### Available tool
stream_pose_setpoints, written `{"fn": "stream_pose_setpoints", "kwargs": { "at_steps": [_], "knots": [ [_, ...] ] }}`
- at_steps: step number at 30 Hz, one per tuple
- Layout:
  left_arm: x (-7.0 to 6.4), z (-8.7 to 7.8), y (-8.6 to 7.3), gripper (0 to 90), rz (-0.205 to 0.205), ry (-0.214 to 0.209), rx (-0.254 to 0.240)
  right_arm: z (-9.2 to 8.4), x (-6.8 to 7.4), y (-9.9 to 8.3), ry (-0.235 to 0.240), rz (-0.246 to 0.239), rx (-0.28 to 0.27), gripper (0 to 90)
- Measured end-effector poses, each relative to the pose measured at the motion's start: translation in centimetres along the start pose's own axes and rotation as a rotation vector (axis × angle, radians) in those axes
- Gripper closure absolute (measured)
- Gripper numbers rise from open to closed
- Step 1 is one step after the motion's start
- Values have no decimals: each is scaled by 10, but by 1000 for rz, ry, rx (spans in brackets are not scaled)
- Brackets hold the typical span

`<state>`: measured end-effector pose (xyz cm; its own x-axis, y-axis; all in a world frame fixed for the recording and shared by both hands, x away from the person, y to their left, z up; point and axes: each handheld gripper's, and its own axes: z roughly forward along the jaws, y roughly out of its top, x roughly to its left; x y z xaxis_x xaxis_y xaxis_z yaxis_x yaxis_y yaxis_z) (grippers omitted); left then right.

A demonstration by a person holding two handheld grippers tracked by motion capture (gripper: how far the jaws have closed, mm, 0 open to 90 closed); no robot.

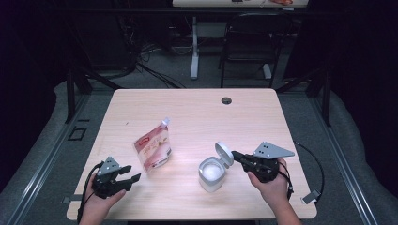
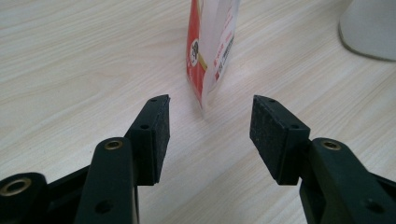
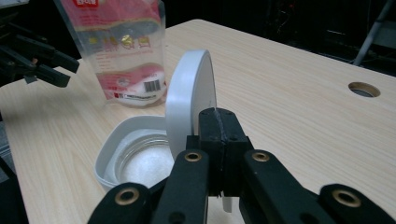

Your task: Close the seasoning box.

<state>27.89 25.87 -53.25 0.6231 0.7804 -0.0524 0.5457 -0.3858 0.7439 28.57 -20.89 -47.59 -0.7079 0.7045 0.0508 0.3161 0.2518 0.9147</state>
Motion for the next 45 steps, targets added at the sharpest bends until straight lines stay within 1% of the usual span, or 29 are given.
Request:
{"fn": "stream_pose_setpoints", "kwargs": {
  "at_steps": [4, 8, 11, 12, 15, 18, 23, 28, 31, 33, 35, 42, 43, 45],
  "knots": [
    [0, 1, 0, 479, 0, -1, 1, 3, 5, 0, 20, -4, 1, 900],
    [0, 0, 0, 479, 3, 0, 1, 9, 11, -2, 46, -17, 21, 900],
    [0, 1, 0, 479, 4, 0, 2, 11, 15, -1, 56, -28, 29, 897],
    [0, 1, 0, 479, 2, 0, 2, 11, 15, -1, 58, -35, 31, 895],
    [0, 1, -1, 479, 1, 0, 4, 10, 15, 0, 59, -30, 19, 889],
    [1, 1, -1, 479, -2, 1, 2, 9, 12, -2, 54, -23, 18, 883],
    [1, 2, -1, 479, -4, 1, 4, 6, 6, -3, 32, -7, 16, 874],
    [3, 3, -2, 479, -8, 1, 6, 1, -5, -7, -3, 19, 6, 870],
    [3, 2, -2, 479, -11, 4, 5, -2, -13, -10, -28, 30, 13, 869],
    [3, 3, -2, 479, -12, 5, 3, -3, -18, -13, -56, 30, 25, 868],
    [4, 3, -3, 479, -16, 5, 2, -4, -21, -15, -70, 38, 26, 866],
    [4, 5, -3, 478, -12, 7, 8, -6, -34, -25, -110, 66, 35, 849],
    [4, 5, -3, 478, -13, 8, 8, -6, -36, -26, -114, 70, 43, 845],
    [4, 6, -3, 477, -14, 10, 9, -6, -39, -30, -123, 78, 48, 822]
  ]
}}
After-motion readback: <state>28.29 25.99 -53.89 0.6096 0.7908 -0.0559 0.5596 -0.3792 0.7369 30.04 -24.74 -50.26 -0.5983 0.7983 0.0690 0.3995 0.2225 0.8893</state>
